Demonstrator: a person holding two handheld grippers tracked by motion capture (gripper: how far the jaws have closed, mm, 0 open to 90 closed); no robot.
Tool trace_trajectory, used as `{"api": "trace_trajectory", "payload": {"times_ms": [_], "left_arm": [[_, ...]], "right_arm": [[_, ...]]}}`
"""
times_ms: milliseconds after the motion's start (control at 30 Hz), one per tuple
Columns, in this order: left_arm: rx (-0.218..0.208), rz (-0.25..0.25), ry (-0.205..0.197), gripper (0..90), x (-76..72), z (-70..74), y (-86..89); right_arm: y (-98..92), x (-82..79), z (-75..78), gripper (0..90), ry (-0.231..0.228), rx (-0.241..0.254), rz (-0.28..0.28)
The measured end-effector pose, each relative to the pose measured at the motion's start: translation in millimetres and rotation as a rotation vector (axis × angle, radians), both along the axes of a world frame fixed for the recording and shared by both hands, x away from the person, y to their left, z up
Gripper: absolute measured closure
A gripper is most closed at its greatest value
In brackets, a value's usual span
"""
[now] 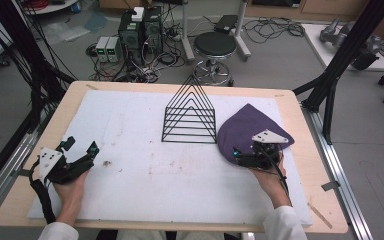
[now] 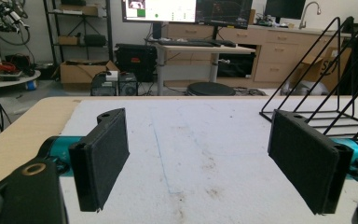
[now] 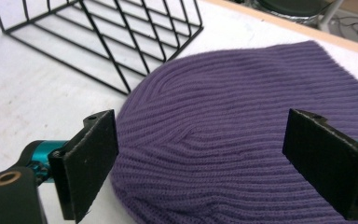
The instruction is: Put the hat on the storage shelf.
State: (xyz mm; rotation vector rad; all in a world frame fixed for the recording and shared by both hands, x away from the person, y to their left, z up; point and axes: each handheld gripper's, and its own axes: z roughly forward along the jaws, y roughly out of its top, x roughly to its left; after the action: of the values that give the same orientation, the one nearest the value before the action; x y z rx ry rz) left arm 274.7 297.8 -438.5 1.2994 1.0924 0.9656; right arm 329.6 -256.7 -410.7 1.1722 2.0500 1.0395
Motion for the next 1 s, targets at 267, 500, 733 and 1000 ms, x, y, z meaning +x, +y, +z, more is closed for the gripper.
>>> {"api": "trace_trajectory", "payload": {"times_ms": [267, 500, 733, 1000], "left_arm": [[-0.002, -0.002, 0.001, 20.4, 0.3, -0.2, -0.3], [-0.002, -0.006, 0.004, 20.4, 0.6, -0.3, -0.2], [-0.002, -0.006, 0.003, 20.4, 0.9, -0.5, -0.3], [-0.006, -0.001, 0.005, 20.4, 2.0, -0.5, 2.2]], "right_arm": [[4.5, 3.3, -7.9, 9.7, 0.058, -0.059, 0.053], [5.3, 6.9, -14.2, 9.7, 0.103, -0.094, 0.077], [4.3, 8.5, -18.8, 9.7, 0.138, -0.119, 0.107], [3.5, 11.5, -27.6, 9.7, 0.191, -0.173, 0.156]]}}
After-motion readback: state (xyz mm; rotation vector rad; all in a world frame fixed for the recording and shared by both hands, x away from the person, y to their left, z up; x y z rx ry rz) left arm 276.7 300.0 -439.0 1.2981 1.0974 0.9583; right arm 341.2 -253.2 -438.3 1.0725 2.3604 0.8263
